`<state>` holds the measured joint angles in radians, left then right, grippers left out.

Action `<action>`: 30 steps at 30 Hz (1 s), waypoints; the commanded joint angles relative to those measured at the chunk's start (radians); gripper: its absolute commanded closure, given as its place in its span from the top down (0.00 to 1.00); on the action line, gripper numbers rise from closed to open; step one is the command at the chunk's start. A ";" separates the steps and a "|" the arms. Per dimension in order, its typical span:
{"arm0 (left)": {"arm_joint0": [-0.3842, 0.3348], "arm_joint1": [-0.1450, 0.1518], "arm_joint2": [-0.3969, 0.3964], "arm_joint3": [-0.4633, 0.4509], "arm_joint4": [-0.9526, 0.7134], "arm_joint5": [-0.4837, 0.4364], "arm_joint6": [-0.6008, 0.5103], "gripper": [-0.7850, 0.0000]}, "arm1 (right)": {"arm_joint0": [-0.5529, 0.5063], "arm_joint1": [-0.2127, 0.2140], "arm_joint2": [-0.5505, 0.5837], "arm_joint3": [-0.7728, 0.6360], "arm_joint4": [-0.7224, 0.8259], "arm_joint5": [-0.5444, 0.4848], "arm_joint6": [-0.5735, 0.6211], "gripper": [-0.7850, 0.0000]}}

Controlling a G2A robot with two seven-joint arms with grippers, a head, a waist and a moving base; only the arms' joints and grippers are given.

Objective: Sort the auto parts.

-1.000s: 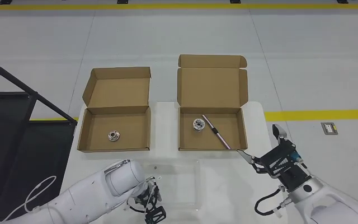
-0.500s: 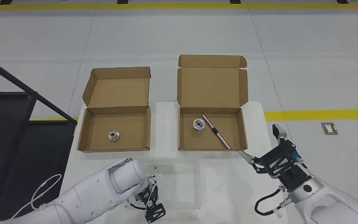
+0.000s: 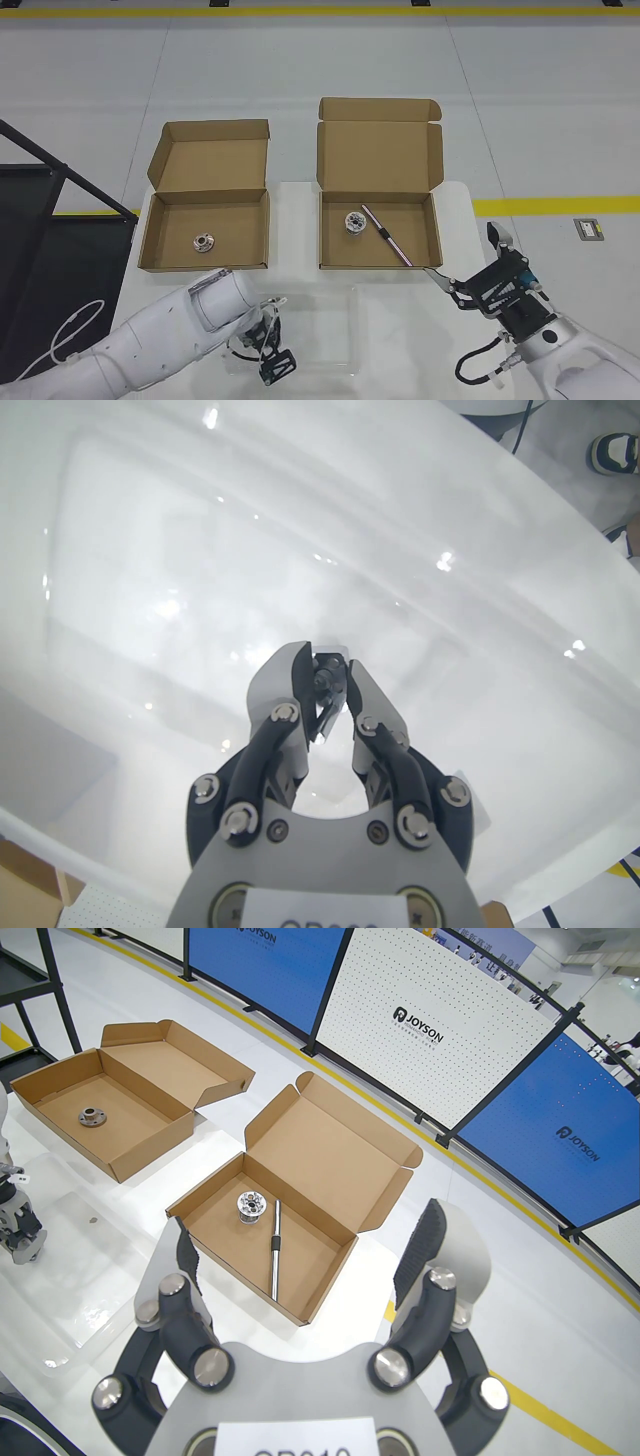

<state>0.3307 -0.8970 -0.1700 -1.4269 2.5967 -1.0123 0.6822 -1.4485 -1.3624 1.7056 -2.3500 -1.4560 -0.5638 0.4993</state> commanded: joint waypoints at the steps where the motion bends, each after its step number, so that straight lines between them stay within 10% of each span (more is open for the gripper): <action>1: -0.017 0.016 0.000 -0.014 -0.039 0.000 -0.012 0.09 | 0.000 0.000 0.000 0.000 0.000 0.000 0.000 1.00; 16: -0.079 0.207 -0.099 -0.177 -0.387 0.000 -0.278 0.00 | 0.000 0.000 0.000 0.000 0.000 0.000 0.000 1.00; 30: 0.032 0.354 -0.331 -0.276 -0.598 0.038 -0.443 0.00 | 0.000 0.000 0.000 0.000 0.000 0.000 0.000 1.00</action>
<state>0.3626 -0.5429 -0.5016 -1.7018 1.9982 -0.9743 0.2386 -1.4485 -1.3624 1.7056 -2.3500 -1.4560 -0.5638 0.4993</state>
